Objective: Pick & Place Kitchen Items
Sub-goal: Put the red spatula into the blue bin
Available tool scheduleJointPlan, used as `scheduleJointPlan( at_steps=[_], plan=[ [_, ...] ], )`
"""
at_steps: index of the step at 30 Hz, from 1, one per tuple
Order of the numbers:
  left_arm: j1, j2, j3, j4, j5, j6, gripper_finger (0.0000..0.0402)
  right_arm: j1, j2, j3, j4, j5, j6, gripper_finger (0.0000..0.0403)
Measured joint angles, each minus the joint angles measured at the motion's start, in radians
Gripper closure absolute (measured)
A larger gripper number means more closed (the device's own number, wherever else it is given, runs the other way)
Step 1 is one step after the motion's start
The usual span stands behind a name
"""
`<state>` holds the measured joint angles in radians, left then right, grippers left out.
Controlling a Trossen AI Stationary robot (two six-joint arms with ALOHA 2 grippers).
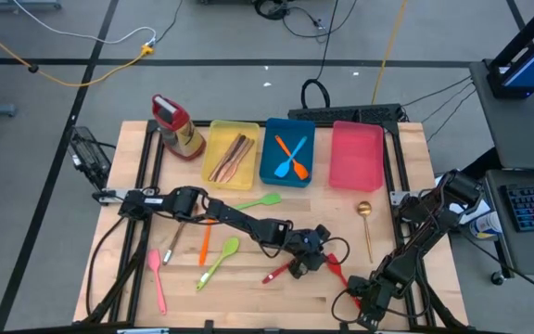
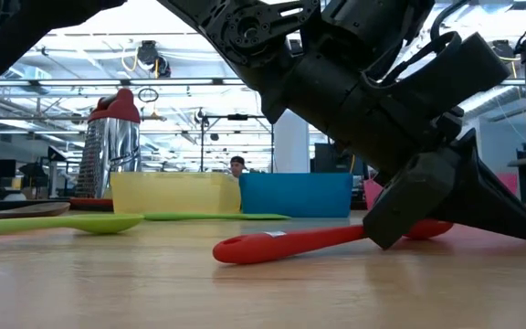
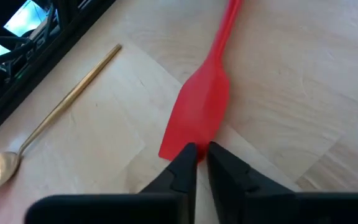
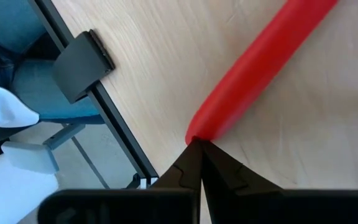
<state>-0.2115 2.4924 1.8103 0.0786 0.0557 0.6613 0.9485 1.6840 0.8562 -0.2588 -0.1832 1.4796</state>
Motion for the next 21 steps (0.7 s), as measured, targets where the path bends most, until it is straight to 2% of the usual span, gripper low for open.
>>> scheduleJointPlan(
  at_steps=[4, 13, 21],
  plan=[
    [-0.003, 0.0, 0.0, 0.024, 0.0, 0.018, 0.0395, 0.0, 0.0, 0.0, 0.0, 0.016, 0.0, 0.0403],
    [-0.013, 0.0, 0.0, 0.032, -0.004, 0.018, 0.0398, 0.0, 0.0, 0.0, 0.002, 0.027, -0.007, 0.0403],
    [-0.05, -0.006, 0.004, 0.011, -0.115, 0.08, 0.0399, 0.0, -0.028, -0.001, -0.007, 0.03, -0.053, 0.0403]
  ],
)
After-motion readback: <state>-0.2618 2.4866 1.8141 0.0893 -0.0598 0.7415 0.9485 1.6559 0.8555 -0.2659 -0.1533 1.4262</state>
